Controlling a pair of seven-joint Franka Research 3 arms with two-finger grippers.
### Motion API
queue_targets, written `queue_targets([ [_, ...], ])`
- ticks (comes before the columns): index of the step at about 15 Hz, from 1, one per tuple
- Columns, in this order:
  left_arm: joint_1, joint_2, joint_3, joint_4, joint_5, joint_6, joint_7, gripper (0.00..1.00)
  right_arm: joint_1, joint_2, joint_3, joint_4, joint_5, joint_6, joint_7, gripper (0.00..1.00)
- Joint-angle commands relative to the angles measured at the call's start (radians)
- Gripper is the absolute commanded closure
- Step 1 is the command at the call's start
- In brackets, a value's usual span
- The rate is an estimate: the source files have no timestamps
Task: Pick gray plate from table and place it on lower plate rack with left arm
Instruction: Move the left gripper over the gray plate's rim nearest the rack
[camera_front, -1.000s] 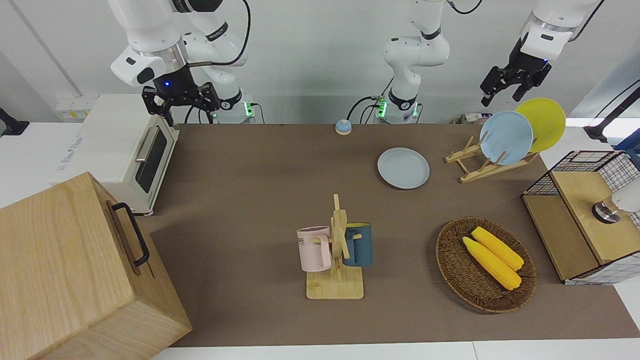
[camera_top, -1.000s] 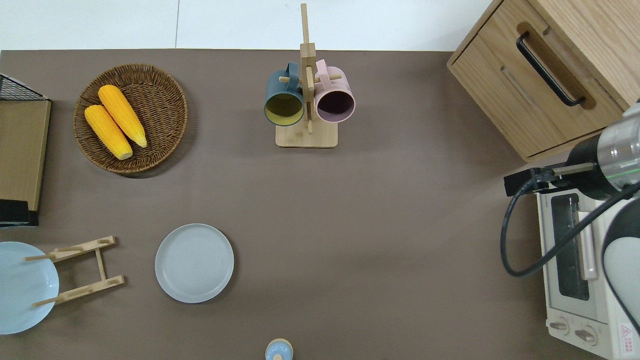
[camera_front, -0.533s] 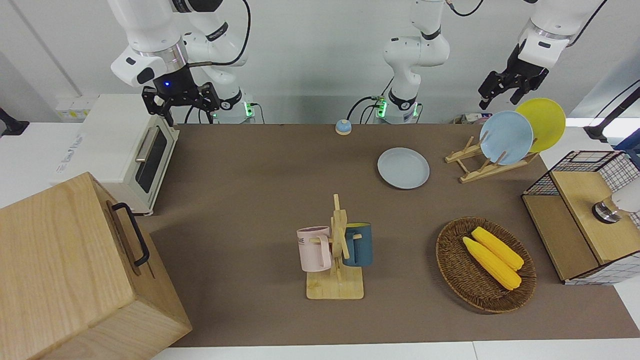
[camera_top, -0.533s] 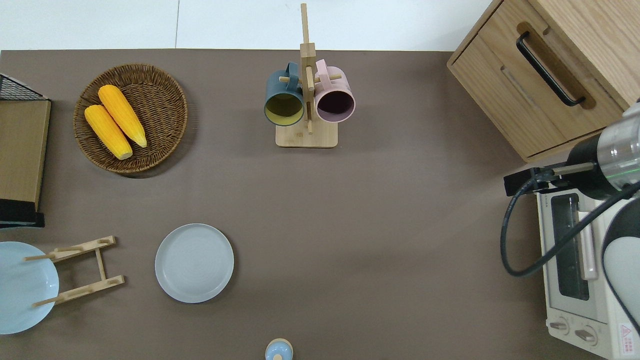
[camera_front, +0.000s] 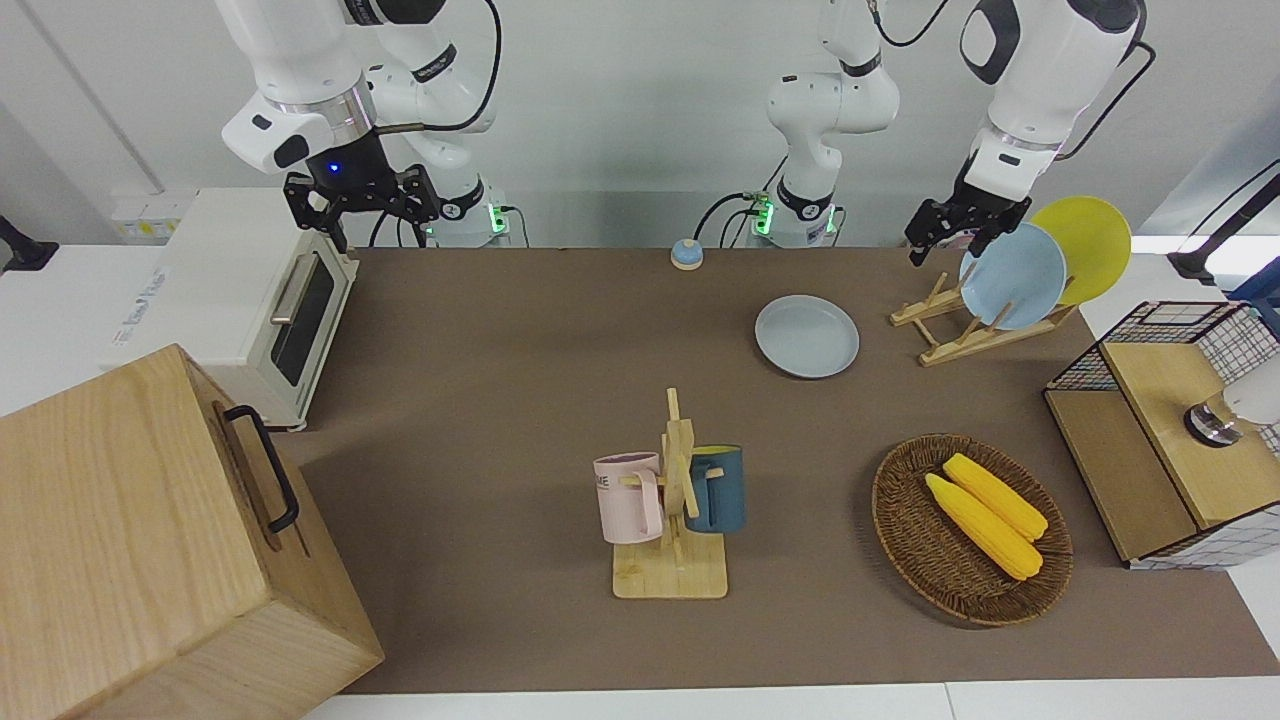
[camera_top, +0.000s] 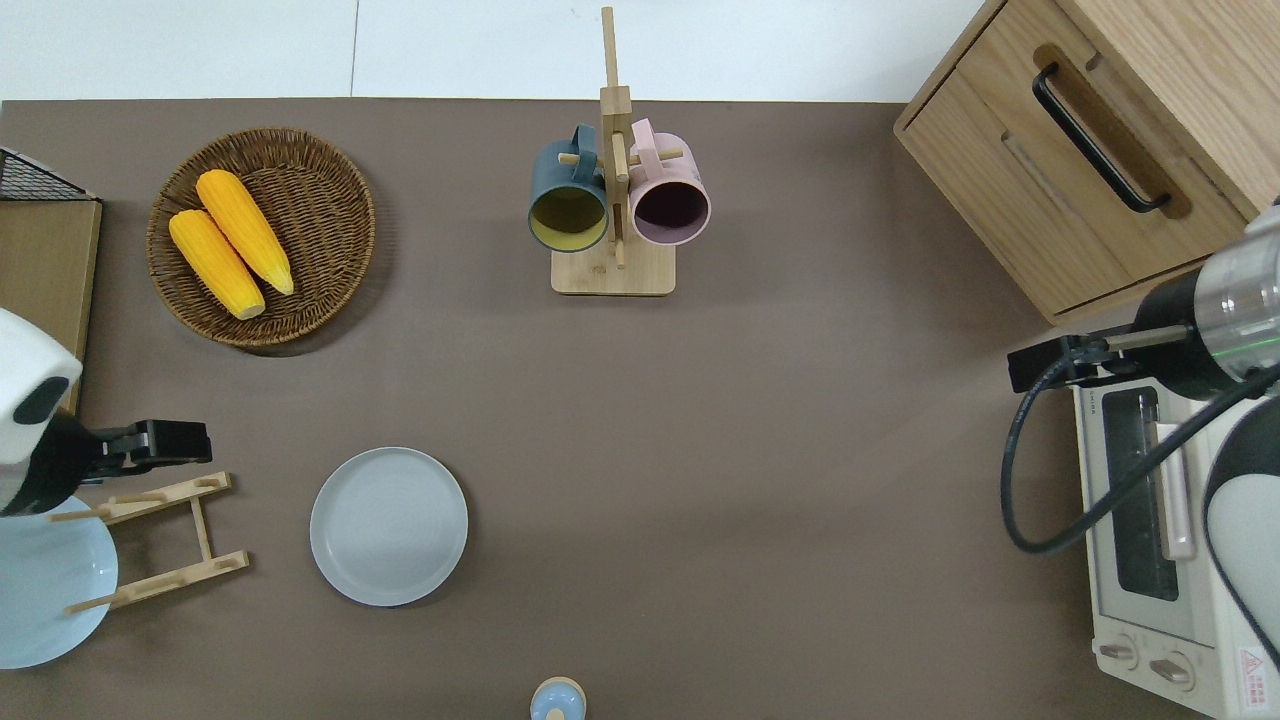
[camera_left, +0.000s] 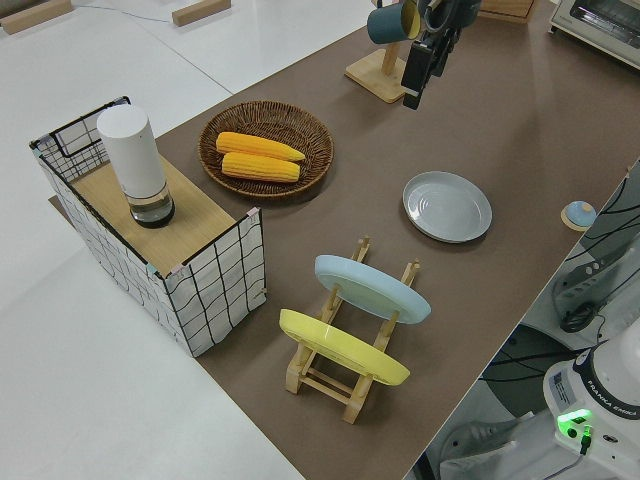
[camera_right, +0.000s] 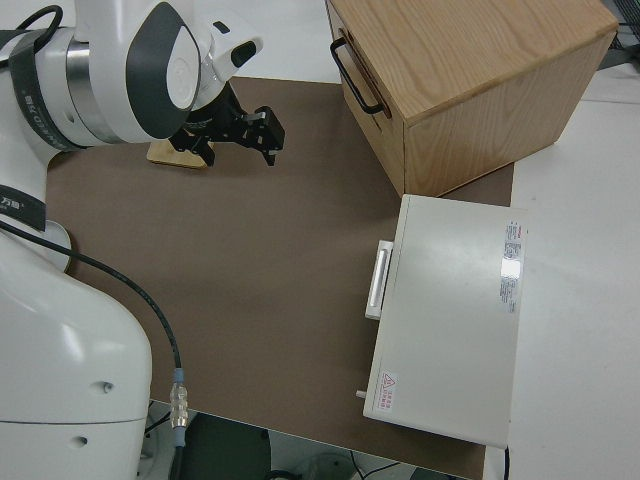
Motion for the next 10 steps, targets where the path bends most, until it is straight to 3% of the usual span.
queue_targets([
  [1, -0.004, -0.095, -0.02, -0.235, -0.003, 0.185, -0.019, 0.01, -0.026, -0.002, 0.024, 0.01, -0.002, -0.016, 0.014, 0.017],
  [4, 0.009, -0.095, -0.031, -0.395, -0.003, 0.367, -0.019, 0.01, -0.026, -0.002, 0.024, 0.01, -0.003, -0.016, 0.014, 0.017],
  [6, 0.009, -0.086, -0.031, -0.452, -0.01, 0.397, -0.021, 0.01, -0.026, -0.002, 0.024, 0.01, -0.003, -0.016, 0.014, 0.017],
  [10, 0.008, 0.034, -0.031, -0.46, -0.05, 0.406, -0.025, 0.01, -0.026, -0.002, 0.024, 0.01, -0.002, -0.016, 0.014, 0.017],
])
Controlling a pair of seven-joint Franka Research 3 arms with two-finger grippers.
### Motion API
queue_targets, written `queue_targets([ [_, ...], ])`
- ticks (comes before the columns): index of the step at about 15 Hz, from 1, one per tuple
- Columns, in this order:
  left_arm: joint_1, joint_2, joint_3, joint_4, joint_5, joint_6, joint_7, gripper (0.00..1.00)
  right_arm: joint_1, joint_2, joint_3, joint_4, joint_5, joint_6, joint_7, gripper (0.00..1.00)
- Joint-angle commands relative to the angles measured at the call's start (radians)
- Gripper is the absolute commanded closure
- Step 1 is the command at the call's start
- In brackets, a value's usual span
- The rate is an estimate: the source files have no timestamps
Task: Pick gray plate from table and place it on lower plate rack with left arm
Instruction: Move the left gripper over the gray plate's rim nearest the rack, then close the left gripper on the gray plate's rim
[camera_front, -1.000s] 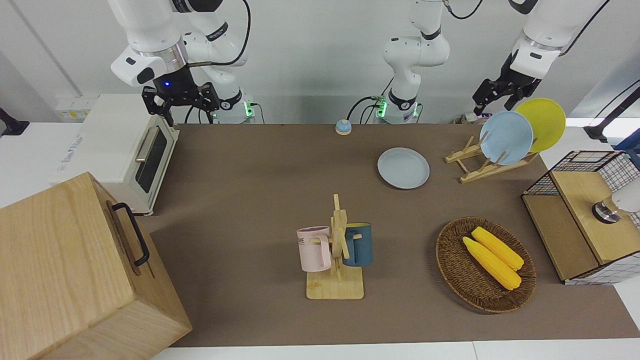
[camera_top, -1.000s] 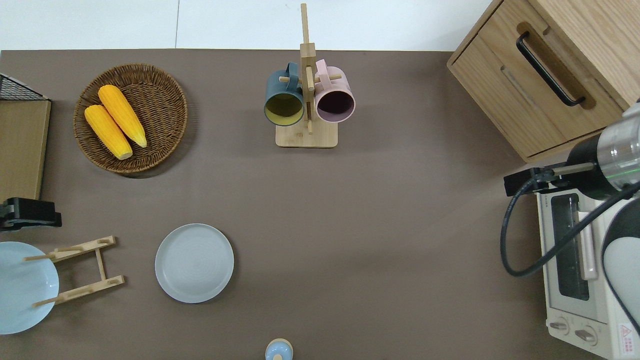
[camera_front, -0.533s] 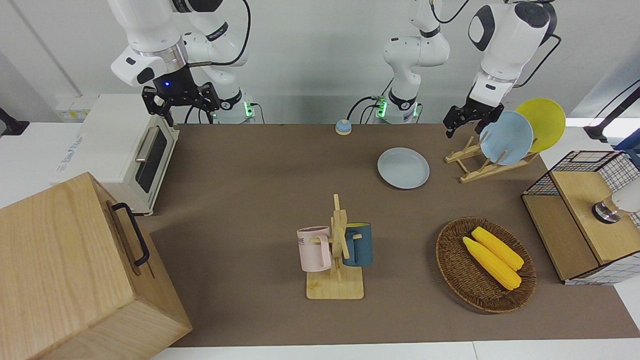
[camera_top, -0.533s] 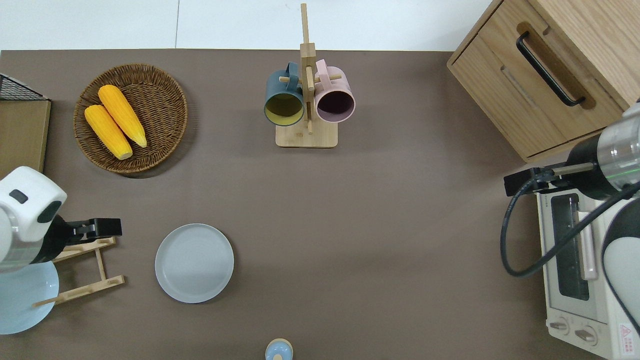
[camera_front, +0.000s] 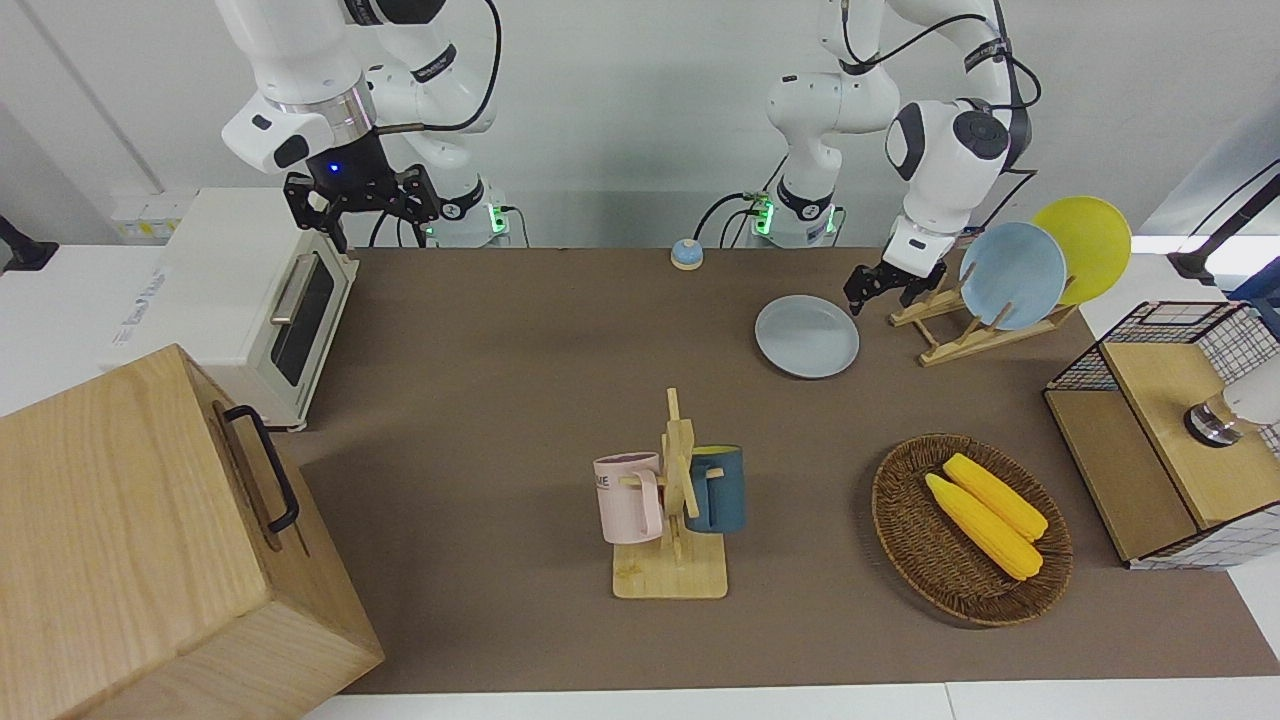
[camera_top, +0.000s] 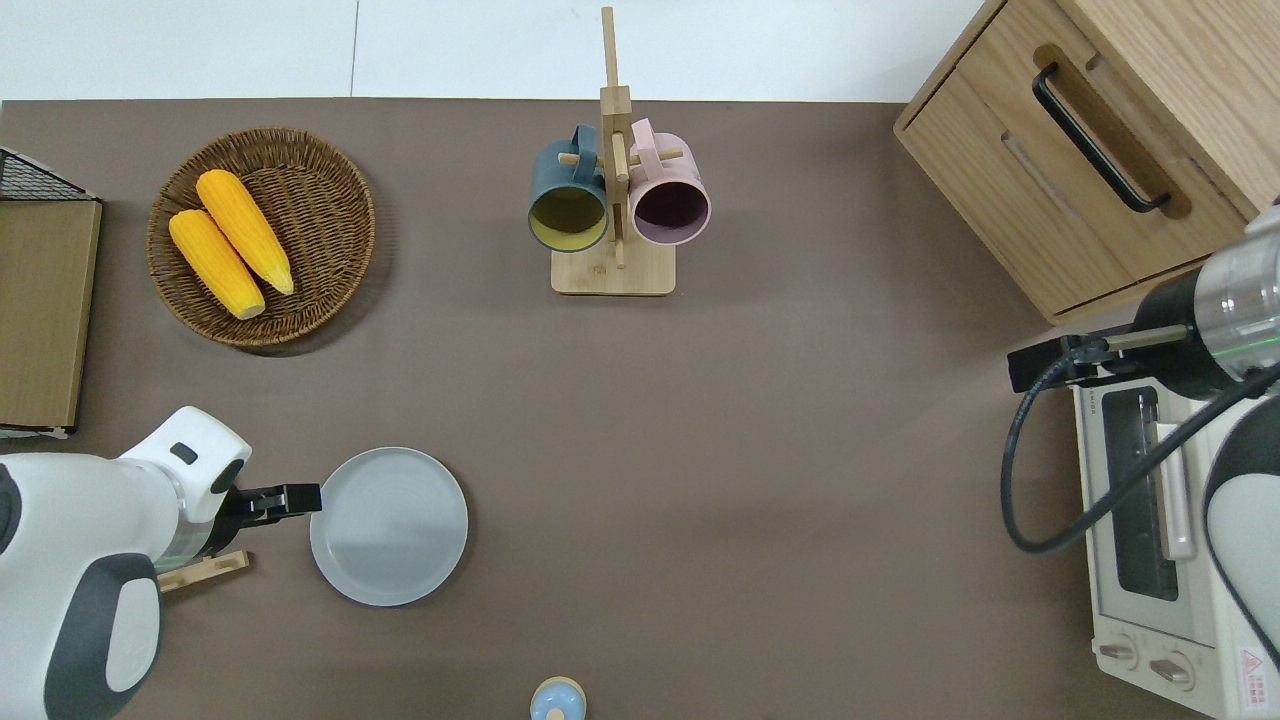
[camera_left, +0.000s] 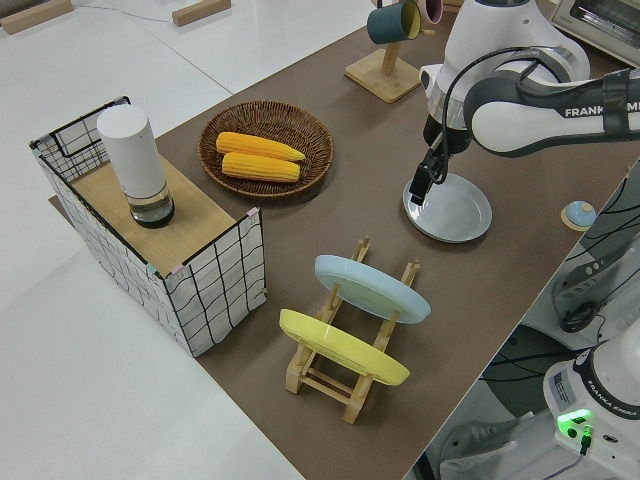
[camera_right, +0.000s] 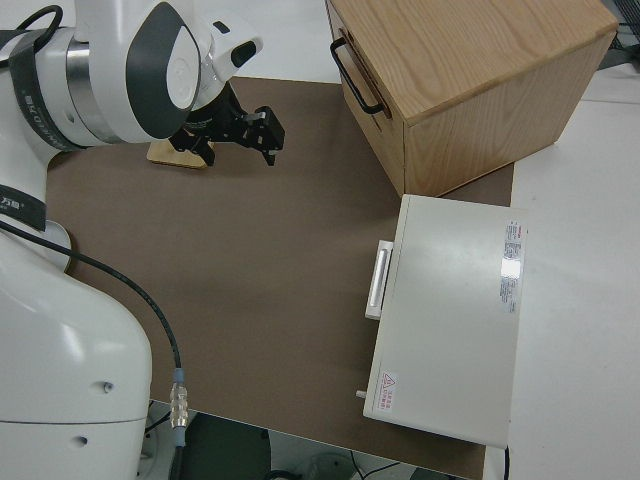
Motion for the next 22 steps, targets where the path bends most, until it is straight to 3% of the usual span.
queue_targets([
  [1, 0.006, 0.092, -0.008, -0.016, -0.038, 0.031, -0.013, 0.01, -0.026, -0.002, 0.024, 0.01, -0.002, -0.016, 0.014, 0.017],
  [8, 0.004, 0.19, -0.008, -0.016, -0.077, 0.057, -0.013, 0.04, -0.026, -0.002, 0.024, 0.01, -0.002, -0.016, 0.014, 0.017],
  [14, 0.006, 0.232, -0.008, -0.015, -0.075, 0.057, -0.011, 0.21, -0.026, -0.002, 0.024, 0.01, -0.002, -0.016, 0.014, 0.017],
  [17, 0.006, 0.238, -0.008, -0.016, -0.075, 0.057, -0.013, 0.34, -0.026, -0.002, 0.024, 0.01, -0.002, -0.016, 0.014, 0.017],
  [22, 0.007, 0.236, -0.007, -0.013, -0.075, 0.057, -0.015, 0.75, -0.026, -0.002, 0.024, 0.01, -0.003, -0.016, 0.014, 0.017],
])
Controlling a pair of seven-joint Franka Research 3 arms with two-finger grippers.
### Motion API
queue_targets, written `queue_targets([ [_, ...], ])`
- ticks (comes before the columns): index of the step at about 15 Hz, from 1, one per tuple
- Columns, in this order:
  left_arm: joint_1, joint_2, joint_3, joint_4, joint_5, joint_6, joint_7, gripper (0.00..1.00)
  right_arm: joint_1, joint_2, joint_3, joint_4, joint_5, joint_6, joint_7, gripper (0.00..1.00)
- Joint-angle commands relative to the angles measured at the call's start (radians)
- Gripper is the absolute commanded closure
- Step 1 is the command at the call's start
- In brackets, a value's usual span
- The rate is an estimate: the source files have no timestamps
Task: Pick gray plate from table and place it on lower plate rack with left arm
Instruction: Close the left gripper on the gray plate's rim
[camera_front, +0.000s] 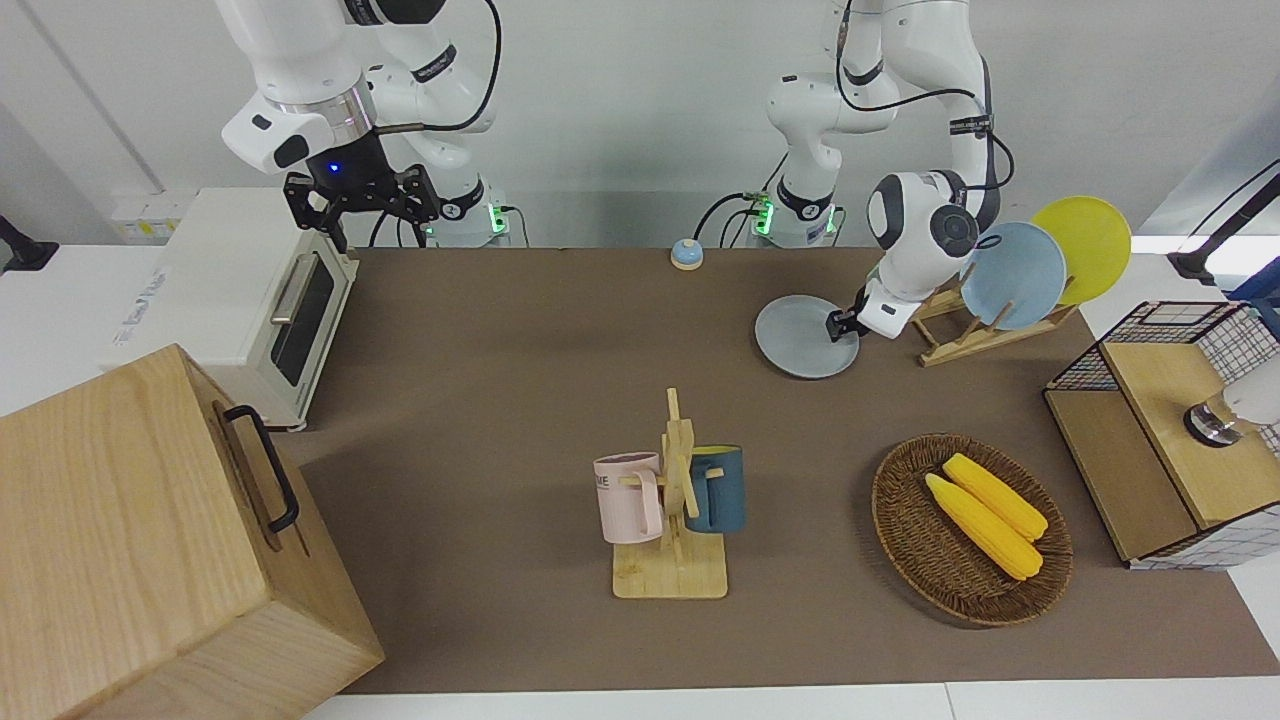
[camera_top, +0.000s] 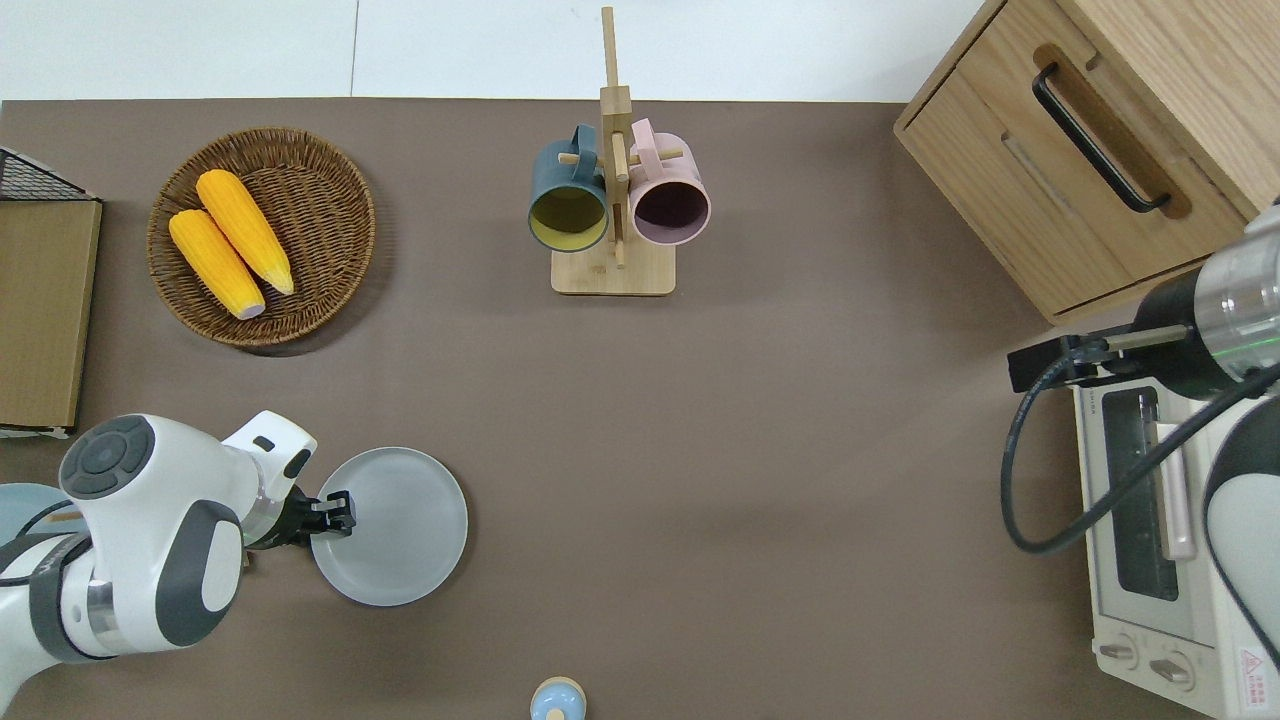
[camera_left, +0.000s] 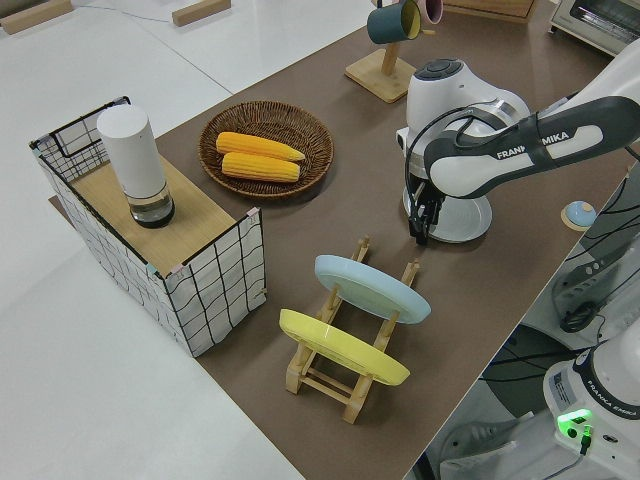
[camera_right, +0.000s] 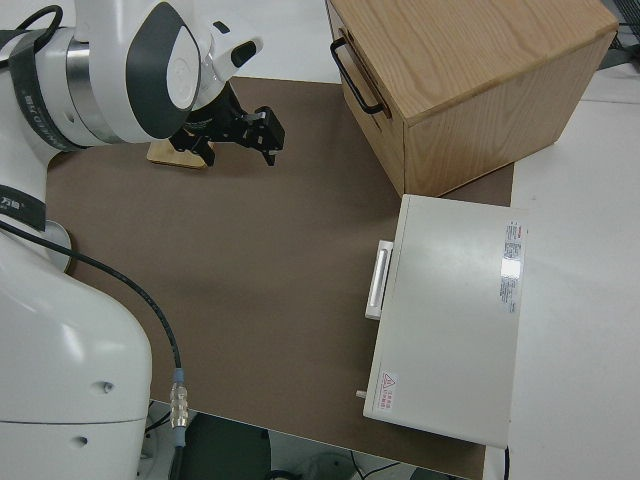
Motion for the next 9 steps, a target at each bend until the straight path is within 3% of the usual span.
queue_targets([
  [1, 0.007, 0.001, -0.006, -0.004, -0.011, 0.017, -0.01, 0.82, -0.026, -0.002, 0.024, 0.01, -0.003, -0.016, 0.014, 0.017],
  [3, 0.008, 0.001, -0.006, -0.002, -0.011, 0.017, -0.01, 0.99, -0.026, -0.002, 0.024, 0.01, -0.003, -0.016, 0.014, 0.017],
  [9, 0.008, 0.0, -0.005, 0.002, -0.011, 0.013, -0.008, 1.0, -0.026, -0.002, 0.024, 0.01, -0.002, -0.016, 0.014, 0.017],
])
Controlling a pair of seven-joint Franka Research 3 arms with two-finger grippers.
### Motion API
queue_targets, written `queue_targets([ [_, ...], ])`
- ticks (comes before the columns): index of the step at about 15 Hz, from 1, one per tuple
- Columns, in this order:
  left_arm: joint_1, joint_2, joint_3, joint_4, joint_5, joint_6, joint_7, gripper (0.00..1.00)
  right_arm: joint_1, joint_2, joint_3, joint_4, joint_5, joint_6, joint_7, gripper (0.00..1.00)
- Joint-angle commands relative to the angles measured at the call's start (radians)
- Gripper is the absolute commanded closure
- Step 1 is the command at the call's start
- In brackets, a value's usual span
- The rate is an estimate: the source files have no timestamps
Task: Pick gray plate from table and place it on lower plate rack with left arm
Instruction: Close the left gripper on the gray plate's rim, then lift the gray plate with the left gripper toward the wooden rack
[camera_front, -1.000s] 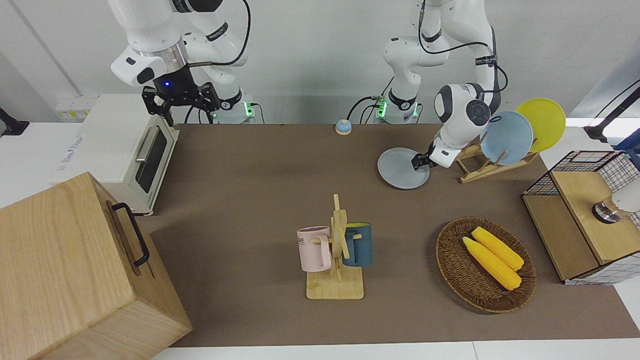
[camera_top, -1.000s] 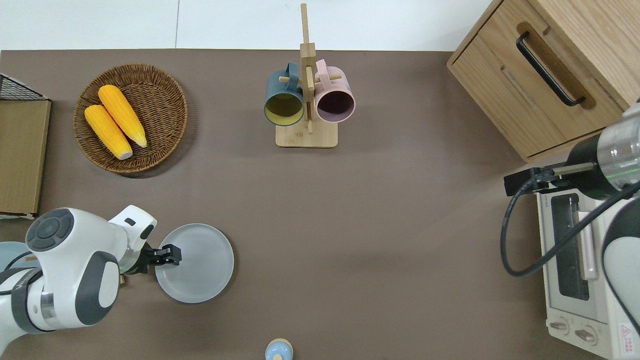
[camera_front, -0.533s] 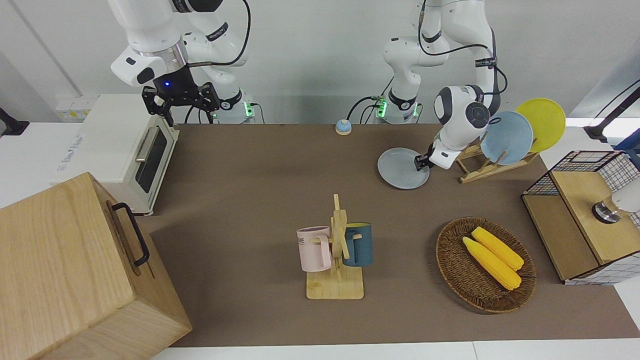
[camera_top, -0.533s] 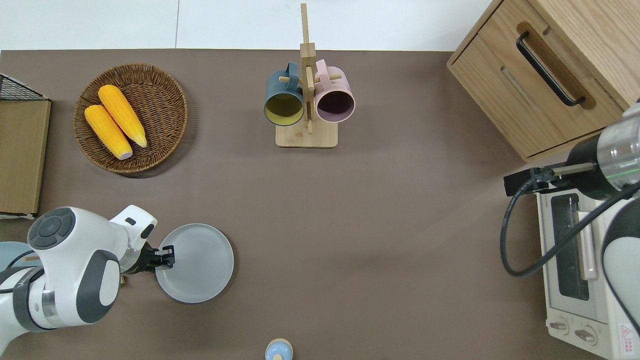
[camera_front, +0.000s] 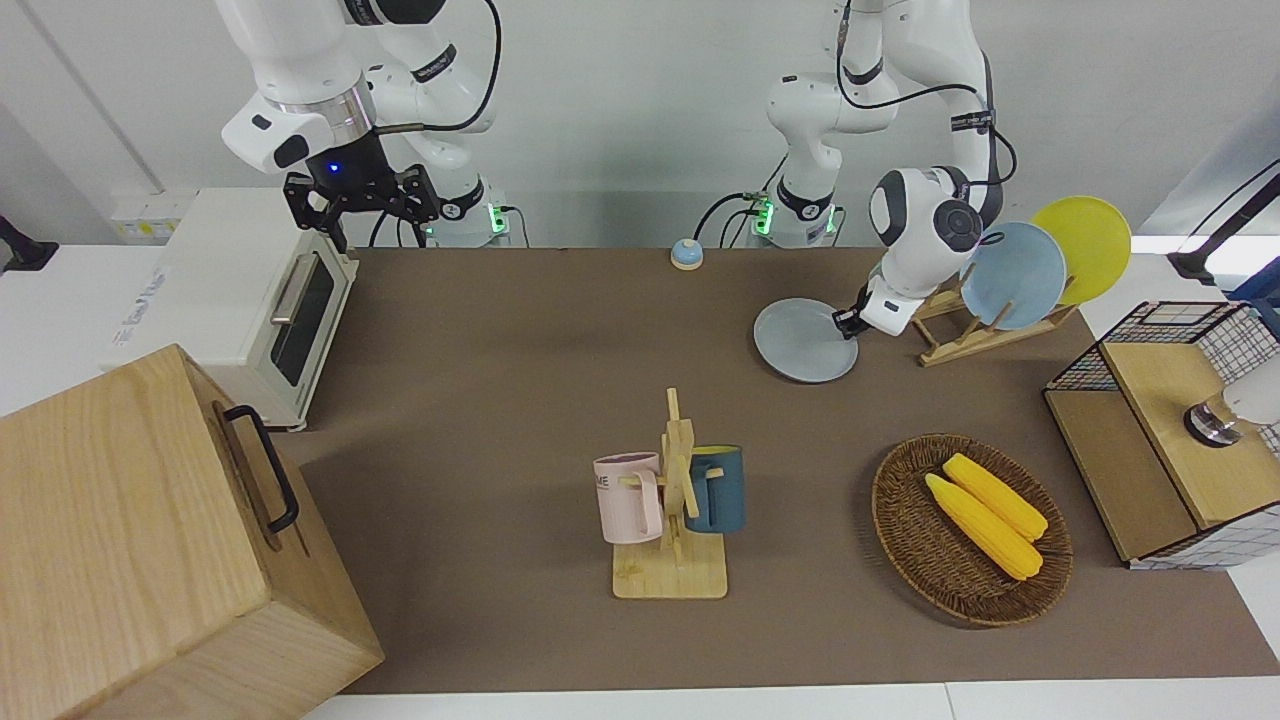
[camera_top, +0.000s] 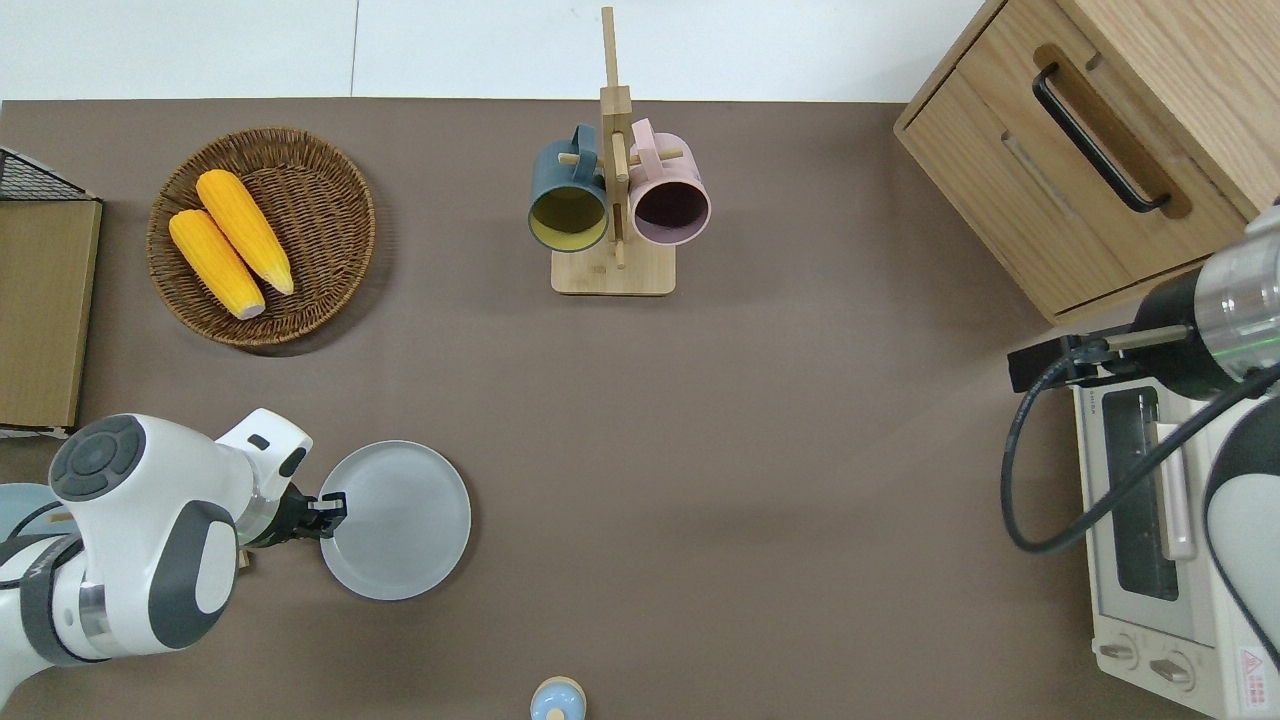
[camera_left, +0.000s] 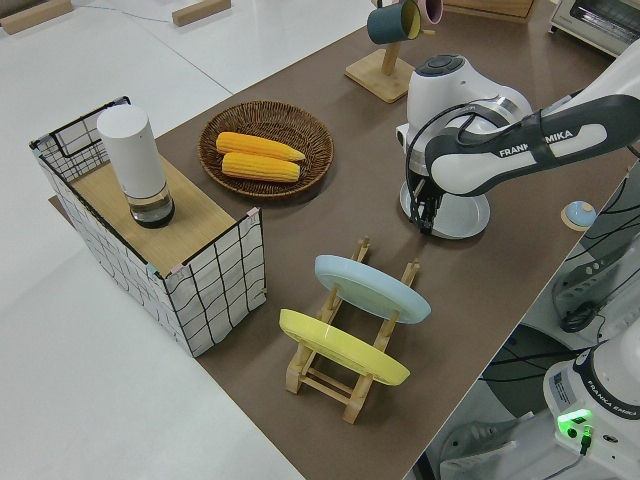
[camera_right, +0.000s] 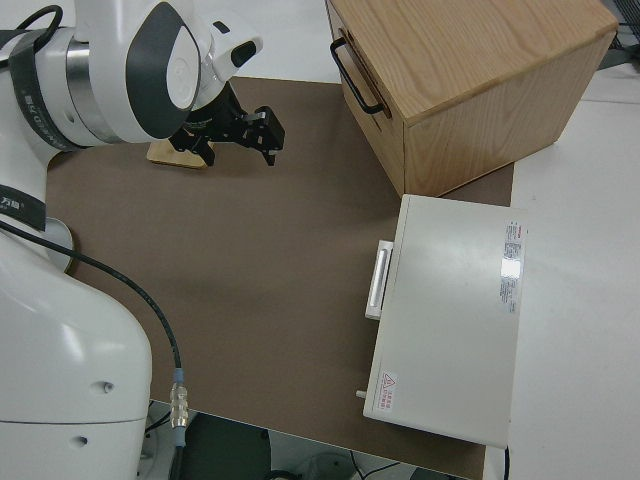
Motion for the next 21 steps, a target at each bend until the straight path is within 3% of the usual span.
queue_targets([
  [1, 0.001, 0.011, 0.001, -0.002, -0.006, 0.018, -0.009, 1.0, -0.026, -0.002, 0.024, 0.01, -0.003, -0.016, 0.014, 0.017],
  [9, 0.003, 0.003, 0.014, 0.055, -0.006, -0.01, 0.002, 1.0, -0.026, -0.002, 0.024, 0.01, -0.003, -0.016, 0.014, 0.017],
  [17, 0.003, -0.04, 0.031, 0.164, 0.01, -0.19, -0.035, 1.0, -0.026, -0.002, 0.024, 0.01, -0.003, -0.016, 0.014, 0.017],
  [21, 0.001, -0.059, 0.042, 0.291, 0.125, -0.364, -0.132, 1.0, -0.026, -0.002, 0.024, 0.01, -0.003, -0.016, 0.014, 0.017],
])
